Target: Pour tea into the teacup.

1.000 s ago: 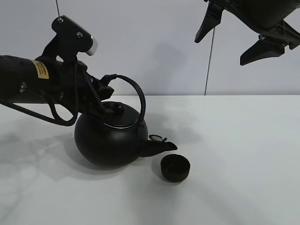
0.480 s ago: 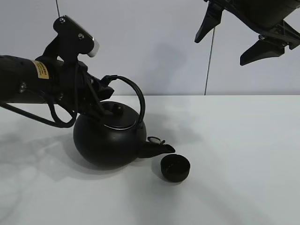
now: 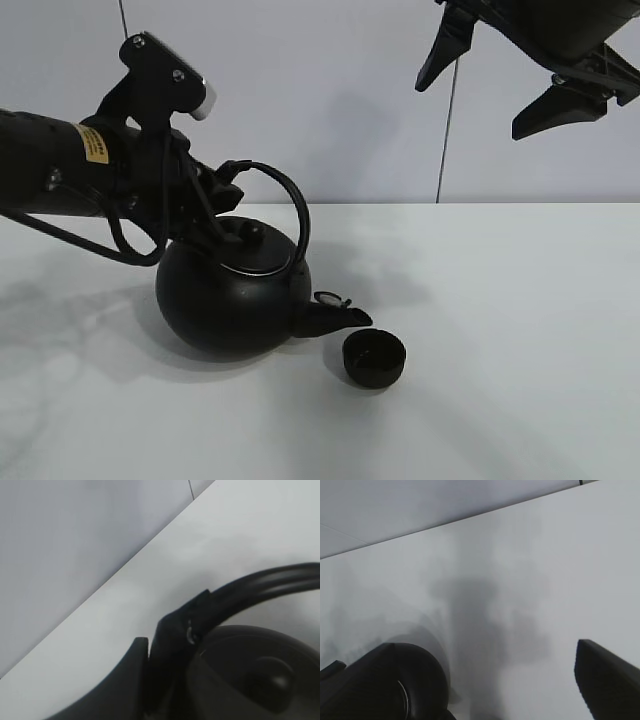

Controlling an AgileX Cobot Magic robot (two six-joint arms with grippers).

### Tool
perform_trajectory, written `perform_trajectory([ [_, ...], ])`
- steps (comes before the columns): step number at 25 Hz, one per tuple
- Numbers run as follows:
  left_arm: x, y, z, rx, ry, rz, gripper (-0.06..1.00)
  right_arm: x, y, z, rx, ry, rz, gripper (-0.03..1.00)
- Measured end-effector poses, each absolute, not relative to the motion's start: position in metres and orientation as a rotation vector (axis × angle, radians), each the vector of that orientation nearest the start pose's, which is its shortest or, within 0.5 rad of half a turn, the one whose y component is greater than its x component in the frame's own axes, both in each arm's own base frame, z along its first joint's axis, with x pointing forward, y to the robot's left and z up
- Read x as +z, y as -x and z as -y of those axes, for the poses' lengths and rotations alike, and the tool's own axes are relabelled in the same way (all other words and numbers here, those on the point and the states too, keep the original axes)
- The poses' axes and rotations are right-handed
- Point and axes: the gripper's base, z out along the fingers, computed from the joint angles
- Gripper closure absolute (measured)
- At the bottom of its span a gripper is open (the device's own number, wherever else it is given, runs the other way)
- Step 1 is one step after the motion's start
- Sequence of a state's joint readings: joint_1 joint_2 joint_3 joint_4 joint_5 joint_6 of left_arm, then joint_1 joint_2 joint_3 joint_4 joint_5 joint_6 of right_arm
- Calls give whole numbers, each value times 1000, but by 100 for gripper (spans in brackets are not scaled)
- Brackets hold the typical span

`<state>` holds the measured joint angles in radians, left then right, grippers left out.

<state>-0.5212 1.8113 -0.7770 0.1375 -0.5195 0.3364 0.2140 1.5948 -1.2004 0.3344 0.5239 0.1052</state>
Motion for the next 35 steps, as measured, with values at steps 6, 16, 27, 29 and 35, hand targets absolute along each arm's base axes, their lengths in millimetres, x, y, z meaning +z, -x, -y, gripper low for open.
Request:
perform_trajectory([
  [6,159,-302,180,-107,-982,-1746,83,285,-342,-90,483,-141,-2414,31],
  [16,162,-303,183,-107,-987,-1734,83,285,-342,-90,483,-141,-2414,31],
  [27,161,-302,184,-93,-1012,-1722,83,285,-342,-90,483,-141,-2414,31],
  [29,161,-302,184,-92,-1014,-1721,83,285,-342,-90,483,-141,-2414,31],
  [35,161,-302,184,-86,-1021,-1717,83,285,-342,-90,483,-141,-2414,31],
])
